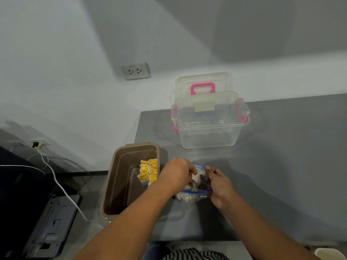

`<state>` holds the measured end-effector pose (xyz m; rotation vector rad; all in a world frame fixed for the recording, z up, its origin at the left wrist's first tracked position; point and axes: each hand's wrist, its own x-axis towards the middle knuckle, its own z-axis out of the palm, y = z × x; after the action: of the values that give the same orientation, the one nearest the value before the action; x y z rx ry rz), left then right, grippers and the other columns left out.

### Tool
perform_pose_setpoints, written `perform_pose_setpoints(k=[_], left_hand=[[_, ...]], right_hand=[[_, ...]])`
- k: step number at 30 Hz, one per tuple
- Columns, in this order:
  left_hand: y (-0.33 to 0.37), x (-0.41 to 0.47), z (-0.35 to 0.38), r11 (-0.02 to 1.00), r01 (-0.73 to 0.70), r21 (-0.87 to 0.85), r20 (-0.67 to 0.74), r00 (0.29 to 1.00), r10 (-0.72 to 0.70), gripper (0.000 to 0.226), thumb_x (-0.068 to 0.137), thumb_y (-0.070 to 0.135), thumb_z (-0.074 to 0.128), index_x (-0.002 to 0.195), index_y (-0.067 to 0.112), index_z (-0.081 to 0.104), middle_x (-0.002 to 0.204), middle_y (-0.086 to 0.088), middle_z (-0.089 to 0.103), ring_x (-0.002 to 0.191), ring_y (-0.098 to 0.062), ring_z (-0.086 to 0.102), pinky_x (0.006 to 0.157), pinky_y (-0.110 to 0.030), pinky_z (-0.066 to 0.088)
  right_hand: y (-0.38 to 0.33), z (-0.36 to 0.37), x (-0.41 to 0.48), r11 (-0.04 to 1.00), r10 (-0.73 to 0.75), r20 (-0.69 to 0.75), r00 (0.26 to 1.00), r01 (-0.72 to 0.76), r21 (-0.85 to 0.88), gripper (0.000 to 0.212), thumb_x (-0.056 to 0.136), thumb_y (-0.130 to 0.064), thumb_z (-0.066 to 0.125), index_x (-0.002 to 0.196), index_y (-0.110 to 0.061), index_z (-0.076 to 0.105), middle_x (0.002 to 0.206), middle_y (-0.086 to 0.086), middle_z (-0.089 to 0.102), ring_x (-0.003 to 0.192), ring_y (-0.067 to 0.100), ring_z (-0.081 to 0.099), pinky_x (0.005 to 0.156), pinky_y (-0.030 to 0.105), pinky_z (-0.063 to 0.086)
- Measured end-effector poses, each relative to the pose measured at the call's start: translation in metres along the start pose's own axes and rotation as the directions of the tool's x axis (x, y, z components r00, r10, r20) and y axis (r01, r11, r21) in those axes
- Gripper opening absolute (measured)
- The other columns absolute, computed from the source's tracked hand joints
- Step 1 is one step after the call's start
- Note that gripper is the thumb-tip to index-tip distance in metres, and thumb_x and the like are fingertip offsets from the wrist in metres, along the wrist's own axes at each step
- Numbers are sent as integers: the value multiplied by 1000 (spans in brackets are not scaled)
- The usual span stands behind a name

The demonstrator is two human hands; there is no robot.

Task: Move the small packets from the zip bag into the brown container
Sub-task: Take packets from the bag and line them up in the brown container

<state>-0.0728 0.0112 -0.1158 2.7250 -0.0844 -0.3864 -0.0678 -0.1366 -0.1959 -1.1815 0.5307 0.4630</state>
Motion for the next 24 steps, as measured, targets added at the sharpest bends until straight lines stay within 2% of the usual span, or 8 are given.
perform_pose_setpoints(k=[4, 7, 11, 16, 20, 24], left_hand=[[1, -1, -9, 998, -52, 39, -101, 993, 56, 22, 96, 17, 59, 108, 28, 75, 108, -1, 69, 95, -17, 66, 87, -33, 54], [-3, -4, -20, 995, -99, -16, -212, 973, 94, 15, 92, 19, 67, 101, 25, 77, 104, 2, 60, 93, -15, 62, 86, -31, 52], [-10, -9, -46, 986, -99, -133, -292, 955, 56, 11, 90, 26, 71, 100, 27, 76, 101, 8, 64, 90, -8, 60, 87, -30, 52], [-32, -21, -84, 981, -51, -187, -404, 914, -29, 8, 88, 27, 74, 93, 33, 76, 97, 15, 59, 85, -3, 58, 77, -21, 48], [-52, -37, -107, 988, 43, -148, -417, 903, -102, 7, 89, 27, 73, 91, 33, 76, 91, 16, 66, 76, 0, 56, 63, -13, 38], [-76, -46, -115, 965, 216, -146, -348, 902, -254, 5, 84, 26, 78, 85, 30, 75, 79, 13, 69, 76, -5, 64, 64, -20, 48]], right_hand=[[-1, 3, 1, 1000, 12, 3, 1000, -12, -6, 20, 103, -23, 57, 101, -4, 63, 100, 20, 76, 93, 35, 73, 88, 53, 58], [-3, 5, 0, 1000, 17, 9, 1000, -17, 4, 21, 103, -23, 57, 99, -3, 62, 101, 21, 75, 90, 33, 73, 84, 49, 59], [-5, 8, -2, 1000, 30, 14, 999, -30, 6, 22, 103, -24, 56, 101, -3, 62, 101, 20, 75, 93, 35, 73, 85, 51, 59], [-8, 9, -3, 1000, 28, 18, 999, -28, -5, 21, 103, -22, 56, 105, -2, 61, 104, 20, 73, 93, 33, 72, 86, 51, 59], [-9, 10, -3, 999, 38, 17, 999, -38, 4, 18, 103, -21, 55, 95, -6, 59, 82, 11, 69, 76, 26, 70, 74, 45, 58], [-7, 11, -2, 999, 35, 16, 999, -35, 18, 19, 104, -20, 55, 90, -7, 57, 63, 4, 63, 59, 18, 65, 65, 39, 55]])
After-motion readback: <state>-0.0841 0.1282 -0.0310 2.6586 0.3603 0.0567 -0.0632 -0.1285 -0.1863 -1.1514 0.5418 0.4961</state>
